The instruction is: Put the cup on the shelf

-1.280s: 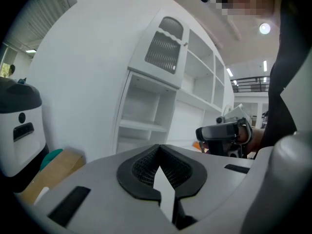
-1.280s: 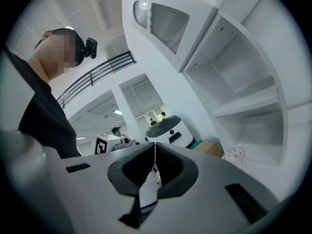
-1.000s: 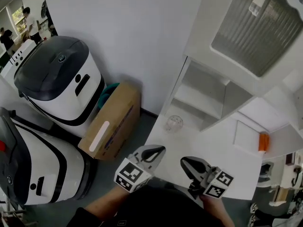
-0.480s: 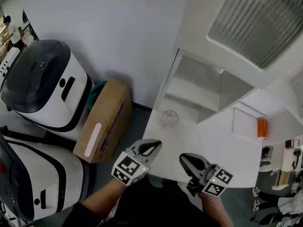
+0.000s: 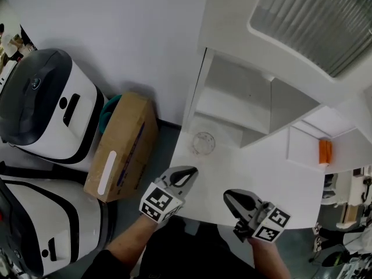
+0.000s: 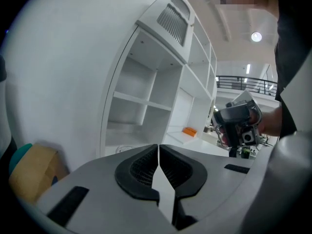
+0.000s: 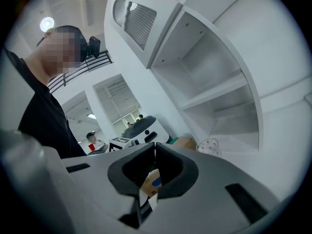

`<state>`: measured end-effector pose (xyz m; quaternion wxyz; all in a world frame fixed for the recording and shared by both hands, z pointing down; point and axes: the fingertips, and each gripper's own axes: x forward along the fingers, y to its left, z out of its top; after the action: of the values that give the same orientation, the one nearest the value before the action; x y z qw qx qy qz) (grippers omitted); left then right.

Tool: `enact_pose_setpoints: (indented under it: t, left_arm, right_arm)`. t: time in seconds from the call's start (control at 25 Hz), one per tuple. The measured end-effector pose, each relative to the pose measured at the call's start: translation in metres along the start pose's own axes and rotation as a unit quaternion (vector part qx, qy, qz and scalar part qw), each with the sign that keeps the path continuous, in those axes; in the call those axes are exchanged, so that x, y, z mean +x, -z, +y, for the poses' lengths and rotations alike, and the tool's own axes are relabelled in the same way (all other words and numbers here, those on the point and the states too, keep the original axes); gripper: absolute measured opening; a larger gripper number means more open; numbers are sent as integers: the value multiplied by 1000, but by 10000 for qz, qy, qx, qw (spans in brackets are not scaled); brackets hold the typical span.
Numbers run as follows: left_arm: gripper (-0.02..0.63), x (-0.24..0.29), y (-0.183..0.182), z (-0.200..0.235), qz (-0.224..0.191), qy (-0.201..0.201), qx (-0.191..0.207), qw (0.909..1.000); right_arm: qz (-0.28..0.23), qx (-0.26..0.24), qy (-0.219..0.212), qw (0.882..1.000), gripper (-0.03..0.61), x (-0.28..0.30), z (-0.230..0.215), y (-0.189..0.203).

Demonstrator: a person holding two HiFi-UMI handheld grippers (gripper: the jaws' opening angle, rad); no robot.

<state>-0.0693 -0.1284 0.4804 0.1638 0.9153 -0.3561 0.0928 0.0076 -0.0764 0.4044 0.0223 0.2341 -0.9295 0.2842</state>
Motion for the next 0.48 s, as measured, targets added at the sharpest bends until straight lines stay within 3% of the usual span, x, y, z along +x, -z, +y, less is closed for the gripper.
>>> enact_pose_setpoints:
  t: [0.16,0.4,0.48]
  left_arm:
    - [5,15,24,14,123,38,-9,9999]
    - [6,39,51,25,302,131,298,9990]
    - [45,47,58,26,342,159,279,9989]
  right_arm:
    - [99,191,-57,9998,17,8,-12,17]
    - [230,206,-355,9989,17,20,-15,35]
    - [193,222,-388,9988,18,21,-19,36]
